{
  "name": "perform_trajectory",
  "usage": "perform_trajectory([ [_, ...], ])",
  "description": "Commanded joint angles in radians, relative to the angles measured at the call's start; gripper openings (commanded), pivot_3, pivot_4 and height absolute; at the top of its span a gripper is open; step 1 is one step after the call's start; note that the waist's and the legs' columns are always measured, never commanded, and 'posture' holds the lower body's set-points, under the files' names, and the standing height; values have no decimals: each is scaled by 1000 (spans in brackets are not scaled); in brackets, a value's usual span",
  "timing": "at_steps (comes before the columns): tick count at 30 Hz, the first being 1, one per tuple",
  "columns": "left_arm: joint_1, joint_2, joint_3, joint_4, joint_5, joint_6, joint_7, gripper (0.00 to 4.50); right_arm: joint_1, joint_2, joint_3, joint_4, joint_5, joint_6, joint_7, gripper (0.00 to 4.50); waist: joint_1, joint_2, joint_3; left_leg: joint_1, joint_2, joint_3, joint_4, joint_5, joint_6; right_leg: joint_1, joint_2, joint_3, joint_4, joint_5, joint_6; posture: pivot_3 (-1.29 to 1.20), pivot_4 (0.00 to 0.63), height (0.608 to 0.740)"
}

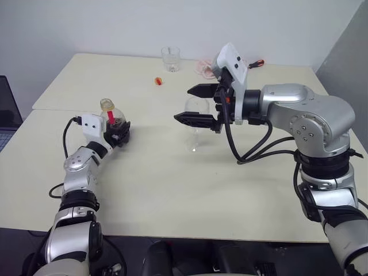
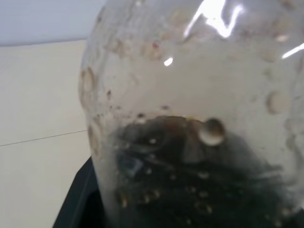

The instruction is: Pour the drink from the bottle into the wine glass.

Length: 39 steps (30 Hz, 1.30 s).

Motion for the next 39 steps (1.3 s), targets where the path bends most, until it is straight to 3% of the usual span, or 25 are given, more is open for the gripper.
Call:
perform_trajectory([
  [1, -20, 4, -1, -47, 0, -10, -3, 1591, -5, -18, -31, -36, 20, -8, 8, 4500, 0, 0, 0, 0, 0, 0, 0, 0, 0, 0, 0, 0, 0, 0, 0, 0, 150, 740],
  [5, -35, 15, -4, -57, 3, -14, -5, 1263, 12, -40, -30, -39, 17, -19, 12, 4500, 0, 0, 0, 0, 0, 0, 0, 0, 0, 0, 0, 0, 0, 0, 0, 0, 150, 740],
  [13, -185, 86, -101, -95, 96, -63, -80, 1241, 194, -183, -144, -149, 23, -41, -12, 4500, 19, -2, 2, -2, 0, -1, 0, 0, 0, -1, 0, -1, -2, 0, 0, 0, 150, 740],
  [17, -336, 104, -179, -2, 195, -164, -102, 1228, 352, -177, -297, -249, 79, -19, -86, 4500, 28, -3, 2, -3, -2, -2, 1, 0, 0, 0, 2, -3, -4, 0, 0, 0, 150, 740],
  [20, -411, 96, -232, 102, 271, -253, -75, 1147, 481, -170, -336, -299, 79, -95, -89, 4500, 27, -3, 2, -2, -2, -1, 0, 0, 0, 2, 1, -1, -6, 0, 1, 0, 150, 740],
  [27, -549, 91, -389, 297, 502, -457, 84, 1137, 598, -95, -326, -366, 65, -253, -129, 4500, 14, -2, 2, -2, -1, -2, 0, 0, 0, 1, 6, 0, -5, 0, 1, 0, 150, 740],
  [39, -683, 15, -453, 408, 593, -535, 168, 1133, 651, -69, -210, -403, 31, -334, -196, 4500, 19, -2, 2, -2, -1, 0, 1, 0, 0, 1, 5, 1, -4, 0, 1, 0, 150, 740],
])
